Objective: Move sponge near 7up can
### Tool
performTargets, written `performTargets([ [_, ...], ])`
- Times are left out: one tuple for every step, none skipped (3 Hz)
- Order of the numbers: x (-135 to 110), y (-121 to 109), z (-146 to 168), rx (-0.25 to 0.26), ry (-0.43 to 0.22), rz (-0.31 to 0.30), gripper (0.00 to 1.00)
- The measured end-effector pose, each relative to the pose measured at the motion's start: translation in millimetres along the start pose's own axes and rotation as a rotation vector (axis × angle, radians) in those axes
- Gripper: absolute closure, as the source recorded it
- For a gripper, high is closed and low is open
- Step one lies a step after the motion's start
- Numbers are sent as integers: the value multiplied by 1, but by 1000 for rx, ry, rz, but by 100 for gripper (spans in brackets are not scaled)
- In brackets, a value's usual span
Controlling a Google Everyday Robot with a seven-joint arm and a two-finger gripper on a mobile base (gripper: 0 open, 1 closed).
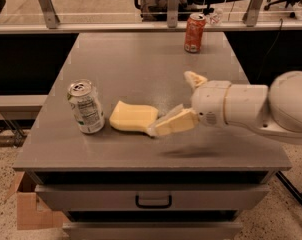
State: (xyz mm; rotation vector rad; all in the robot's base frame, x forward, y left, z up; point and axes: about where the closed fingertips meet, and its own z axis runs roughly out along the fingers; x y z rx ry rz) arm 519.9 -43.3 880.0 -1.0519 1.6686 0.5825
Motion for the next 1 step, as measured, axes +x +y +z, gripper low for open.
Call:
performTargets([
  [5, -37, -41, 169, -27, 49, 0],
])
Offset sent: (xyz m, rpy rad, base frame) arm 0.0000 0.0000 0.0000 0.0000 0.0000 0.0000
